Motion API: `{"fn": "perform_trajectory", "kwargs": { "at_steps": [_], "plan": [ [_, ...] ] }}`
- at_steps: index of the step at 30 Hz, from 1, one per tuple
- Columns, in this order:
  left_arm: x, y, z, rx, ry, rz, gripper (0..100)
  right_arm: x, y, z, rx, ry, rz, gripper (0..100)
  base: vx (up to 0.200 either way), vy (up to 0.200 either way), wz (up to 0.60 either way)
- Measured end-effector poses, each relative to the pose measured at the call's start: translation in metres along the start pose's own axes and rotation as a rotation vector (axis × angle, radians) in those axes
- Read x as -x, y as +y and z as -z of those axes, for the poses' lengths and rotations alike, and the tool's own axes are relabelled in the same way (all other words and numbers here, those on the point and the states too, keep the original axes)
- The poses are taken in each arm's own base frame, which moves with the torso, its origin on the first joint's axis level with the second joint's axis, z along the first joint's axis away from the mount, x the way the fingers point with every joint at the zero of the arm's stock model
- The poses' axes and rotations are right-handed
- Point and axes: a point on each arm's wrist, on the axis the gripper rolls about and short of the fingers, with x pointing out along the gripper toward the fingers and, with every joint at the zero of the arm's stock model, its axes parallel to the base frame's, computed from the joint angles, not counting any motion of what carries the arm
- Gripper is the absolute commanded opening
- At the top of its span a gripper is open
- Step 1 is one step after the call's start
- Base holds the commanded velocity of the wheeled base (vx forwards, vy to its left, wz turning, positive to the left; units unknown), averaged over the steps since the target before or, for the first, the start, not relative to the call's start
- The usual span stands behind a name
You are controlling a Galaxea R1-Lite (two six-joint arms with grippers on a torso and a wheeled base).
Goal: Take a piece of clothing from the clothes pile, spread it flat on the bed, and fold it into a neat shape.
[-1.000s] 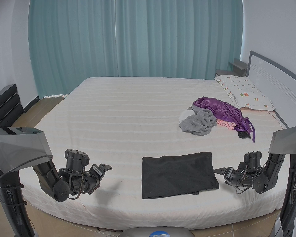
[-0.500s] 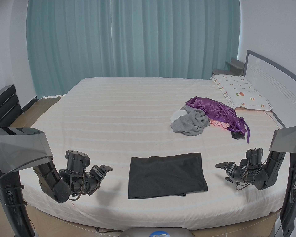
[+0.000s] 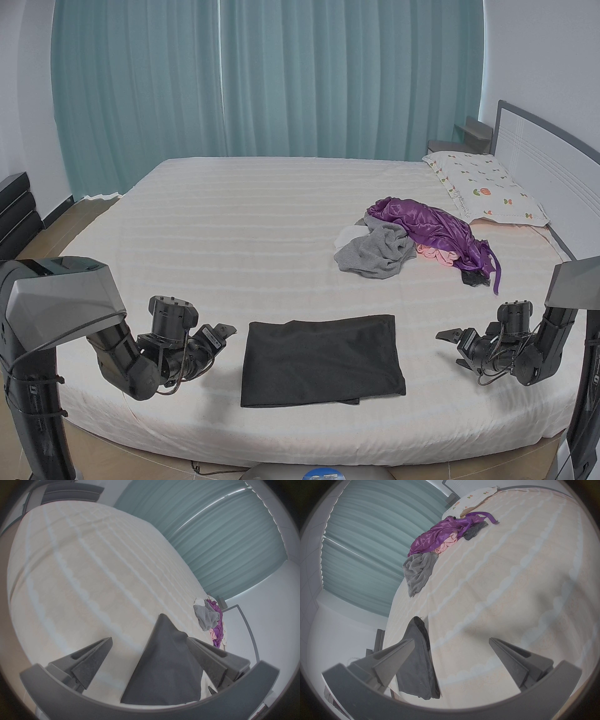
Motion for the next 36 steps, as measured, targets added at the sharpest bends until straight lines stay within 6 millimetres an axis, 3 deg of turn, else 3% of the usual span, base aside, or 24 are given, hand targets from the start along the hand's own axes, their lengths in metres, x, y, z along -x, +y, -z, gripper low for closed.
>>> {"fn": "perform_trajectory", "kwargs": {
  "at_steps": [12, 17, 27, 28, 36],
  "plan": [
    [-0.058, -0.034, -0.013, -0.141, -0.059, 0.039, 100, -0.007, 0.002, 0.001, 0.004, -0.006, -0.004, 100, 0.0, 0.0, 0.0],
    [-0.082, -0.05, -0.005, -0.182, -0.066, 0.04, 100, -0.009, 0.003, 0.002, 0.007, -0.008, -0.002, 100, 0.0, 0.0, 0.0],
    [-0.114, -0.048, 0.011, -0.254, -0.091, -0.031, 100, -0.012, 0.004, 0.004, 0.014, -0.018, -0.002, 100, 0.0, 0.0, 0.0],
    [-0.115, -0.048, 0.012, -0.254, -0.091, -0.03, 0, -0.012, 0.004, 0.005, 0.015, -0.022, 0.004, 100, 0.0, 0.0, 0.0],
    [-0.124, -0.05, 0.011, -0.249, -0.103, -0.027, 0, -0.018, 0.006, 0.008, 0.038, -0.063, -0.001, 100, 0.0, 0.0, 0.0]
  ]
}}
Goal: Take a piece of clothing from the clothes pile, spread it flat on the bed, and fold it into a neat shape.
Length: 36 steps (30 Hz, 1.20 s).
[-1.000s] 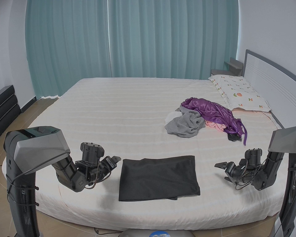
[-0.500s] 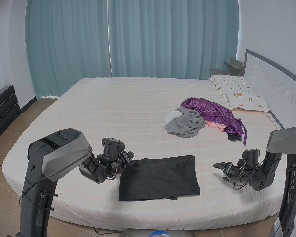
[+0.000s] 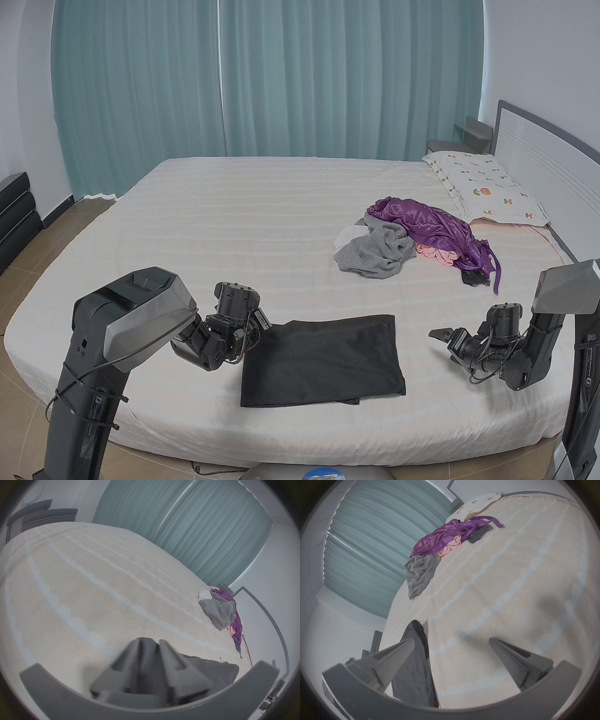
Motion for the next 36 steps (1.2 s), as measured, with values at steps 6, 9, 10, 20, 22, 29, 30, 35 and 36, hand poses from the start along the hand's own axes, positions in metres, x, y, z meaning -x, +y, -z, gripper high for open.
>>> {"fn": "perform_trajectory", "kwargs": {
  "at_steps": [6, 9, 10, 20, 22, 29, 30, 35, 36],
  "plan": [
    [-0.003, 0.001, -0.004, 0.043, -0.046, -0.027, 0, -0.011, 0.007, 0.002, 0.018, -0.031, -0.001, 100, 0.0, 0.0, 0.0],
    [-0.003, 0.001, -0.005, 0.072, -0.057, -0.031, 0, -0.021, 0.015, 0.001, 0.034, -0.074, 0.003, 100, 0.0, 0.0, 0.0],
    [-0.003, 0.001, -0.006, 0.077, -0.059, -0.031, 0, -0.025, 0.018, 0.0, 0.04, -0.093, 0.004, 100, 0.0, 0.0, 0.0],
    [-0.003, 0.003, -0.005, 0.09, -0.06, -0.038, 0, -0.07, 0.065, -0.003, 0.1, -0.14, -0.044, 100, 0.0, 0.0, 0.0],
    [-0.003, 0.003, -0.005, 0.09, -0.059, -0.04, 0, -0.08, 0.075, -0.002, 0.11, -0.139, -0.057, 100, 0.0, 0.0, 0.0],
    [-0.001, 0.006, -0.001, 0.084, -0.051, -0.047, 0, -0.1, 0.091, 0.009, 0.131, -0.104, -0.079, 100, 0.0, 0.0, 0.0],
    [-0.001, 0.005, -0.001, 0.083, -0.05, -0.047, 0, -0.102, 0.091, 0.009, 0.133, -0.103, -0.08, 100, 0.0, 0.0, 0.0],
    [0.0, 0.006, 0.001, 0.08, -0.048, -0.046, 0, -0.106, 0.093, 0.009, 0.135, -0.086, -0.091, 0, 0.0, 0.0, 0.0],
    [0.0, 0.006, 0.001, 0.08, -0.047, -0.045, 0, -0.107, 0.093, 0.009, 0.135, -0.085, -0.094, 0, 0.0, 0.0, 0.0]
  ]
}}
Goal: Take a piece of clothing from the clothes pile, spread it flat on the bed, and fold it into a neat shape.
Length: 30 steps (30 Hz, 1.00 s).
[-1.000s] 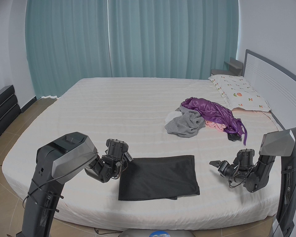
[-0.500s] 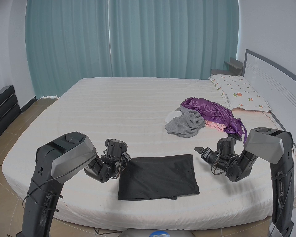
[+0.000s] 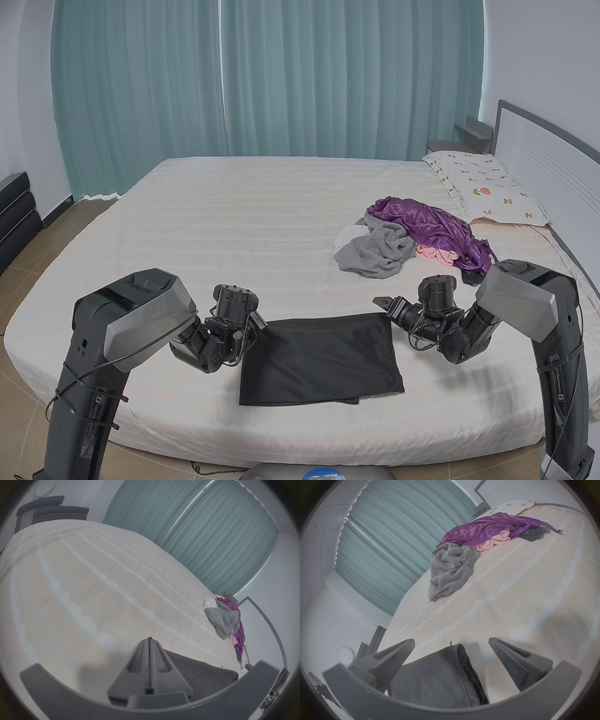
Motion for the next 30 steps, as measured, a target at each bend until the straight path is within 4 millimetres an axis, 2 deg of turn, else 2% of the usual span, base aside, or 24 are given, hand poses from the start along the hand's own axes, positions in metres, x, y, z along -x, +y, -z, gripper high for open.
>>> {"fn": "perform_trajectory", "kwargs": {
  "at_steps": [9, 20, 28, 29, 30],
  "plan": [
    [0.0001, 0.0, -0.0001, 0.0, -0.001, 0.001, 0, -0.0023, -0.0011, 0.0016, -0.003, 0.051, 0.006, 0, 0.0, 0.0, 0.0],
    [-0.0007, -0.0006, -0.0011, 0.002, -0.005, 0.003, 0, -0.005, 0.0001, -0.0072, -0.009, 0.009, 0.011, 0, 0.0, 0.0, 0.0],
    [-0.0011, -0.0009, -0.0012, 0.002, -0.006, 0.004, 0, -0.0073, -0.0029, -0.0047, -0.009, 0.011, 0.021, 0, 0.0, 0.0, 0.0],
    [-0.0011, -0.001, -0.0012, 0.002, -0.006, 0.004, 0, -0.0076, -0.0033, -0.0044, -0.008, 0.012, 0.021, 100, 0.0, 0.0, 0.0],
    [-0.0011, -0.001, -0.0013, 0.003, -0.006, 0.005, 0, -0.0078, -0.0034, -0.004, -0.007, 0.013, 0.022, 100, 0.0, 0.0, 0.0]
  ]
}}
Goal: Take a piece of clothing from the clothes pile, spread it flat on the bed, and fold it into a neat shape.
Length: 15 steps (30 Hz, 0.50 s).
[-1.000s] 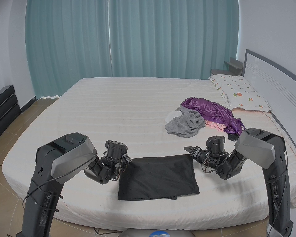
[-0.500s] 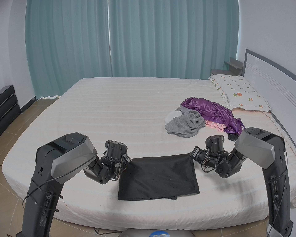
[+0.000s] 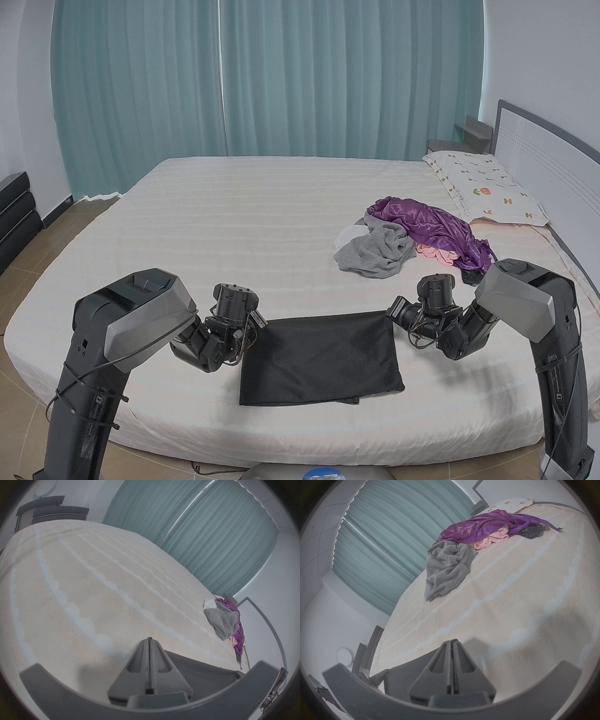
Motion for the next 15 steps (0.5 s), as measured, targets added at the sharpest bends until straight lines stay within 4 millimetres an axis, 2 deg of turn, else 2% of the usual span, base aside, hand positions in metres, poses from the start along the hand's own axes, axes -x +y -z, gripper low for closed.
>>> {"fn": "perform_trajectory", "kwargs": {
  "at_steps": [1, 9, 15],
  "plan": [
    [0.0, 0.0, 0.0, 0.0, 0.0, 0.0, 100, 0.0, 0.0, 0.0, 0.0, 0.001, 0.0, 100, 0.0, 0.0, 0.0],
    [0.0, 0.0, 0.0, 0.002, 0.0, 0.0, 100, 0.003, 0.0, -0.004, -0.03, -0.011, -0.009, 100, 0.0, 0.0, 0.0],
    [0.001, -0.001, -0.003, 0.029, -0.019, 0.02, 100, 0.017, -0.006, -0.018, -0.133, -0.033, -0.001, 100, 0.0, 0.0, 0.0]
  ]
}}
